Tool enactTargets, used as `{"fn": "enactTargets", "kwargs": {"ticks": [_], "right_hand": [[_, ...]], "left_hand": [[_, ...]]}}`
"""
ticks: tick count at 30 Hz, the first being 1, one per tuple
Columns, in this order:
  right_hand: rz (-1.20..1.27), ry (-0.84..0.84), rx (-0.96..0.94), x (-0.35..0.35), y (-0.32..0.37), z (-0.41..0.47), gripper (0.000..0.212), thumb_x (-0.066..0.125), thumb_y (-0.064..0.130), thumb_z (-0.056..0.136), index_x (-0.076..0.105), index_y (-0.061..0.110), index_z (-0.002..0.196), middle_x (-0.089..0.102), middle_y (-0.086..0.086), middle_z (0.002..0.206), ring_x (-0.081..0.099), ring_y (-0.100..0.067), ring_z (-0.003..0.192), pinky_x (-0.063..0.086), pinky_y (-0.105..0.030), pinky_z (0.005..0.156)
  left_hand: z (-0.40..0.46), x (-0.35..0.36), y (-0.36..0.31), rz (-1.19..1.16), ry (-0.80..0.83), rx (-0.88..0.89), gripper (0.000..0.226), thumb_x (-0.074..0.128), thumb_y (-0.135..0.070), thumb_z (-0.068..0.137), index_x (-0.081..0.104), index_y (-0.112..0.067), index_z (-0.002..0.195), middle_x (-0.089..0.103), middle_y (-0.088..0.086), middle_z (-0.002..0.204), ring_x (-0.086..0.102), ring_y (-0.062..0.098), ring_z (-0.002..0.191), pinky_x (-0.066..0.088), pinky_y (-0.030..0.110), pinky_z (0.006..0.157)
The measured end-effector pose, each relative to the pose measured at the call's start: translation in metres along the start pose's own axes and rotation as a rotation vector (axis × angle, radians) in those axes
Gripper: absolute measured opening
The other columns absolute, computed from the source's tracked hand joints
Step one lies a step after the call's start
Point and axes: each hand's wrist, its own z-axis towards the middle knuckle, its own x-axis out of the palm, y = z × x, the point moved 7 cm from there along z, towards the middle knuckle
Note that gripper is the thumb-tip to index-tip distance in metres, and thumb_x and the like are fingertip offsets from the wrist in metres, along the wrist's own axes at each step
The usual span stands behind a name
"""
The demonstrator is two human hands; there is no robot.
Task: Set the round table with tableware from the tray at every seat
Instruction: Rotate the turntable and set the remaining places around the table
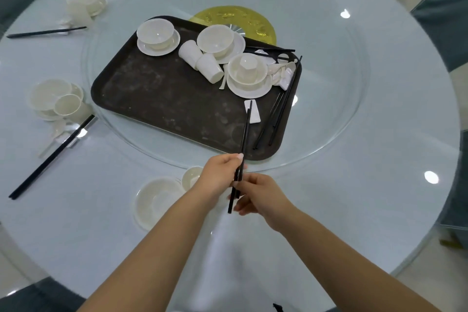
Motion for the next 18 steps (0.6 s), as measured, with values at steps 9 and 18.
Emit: {"fn": "enactTargets", "kwargs": {"ticks": [9,18], "right_hand": [[-0.322,0.089,-0.049,-0.008,0.005,-0.01,0.014,0.064,0.03,0.09,0.07,0.018,0.085,0.074,-0.002,0.085,0.07,-0.021,0.06,0.052,-0.023,0.051],[-0.214,-0.195,-0.297,-0.039,0.075,0.01,0.031,0.054,0.044,0.095,0.069,0.018,0.103,0.071,-0.001,0.093,0.06,-0.013,0.045,0.049,-0.022,0.046]], "left_hand": [[-0.017,-0.005,0.002,-0.224,0.038,-0.008,0.015,0.058,-0.012,0.096,0.068,-0.02,0.104,0.077,-0.002,0.085,0.074,0.013,0.075,0.055,0.019,0.058],[-0.031,-0.002,0.012,-0.201,0.14,-0.02,0.014,0.061,-0.003,0.093,0.071,-0.012,0.099,0.076,0.005,0.081,0.074,0.017,0.07,0.059,0.022,0.066]]}}
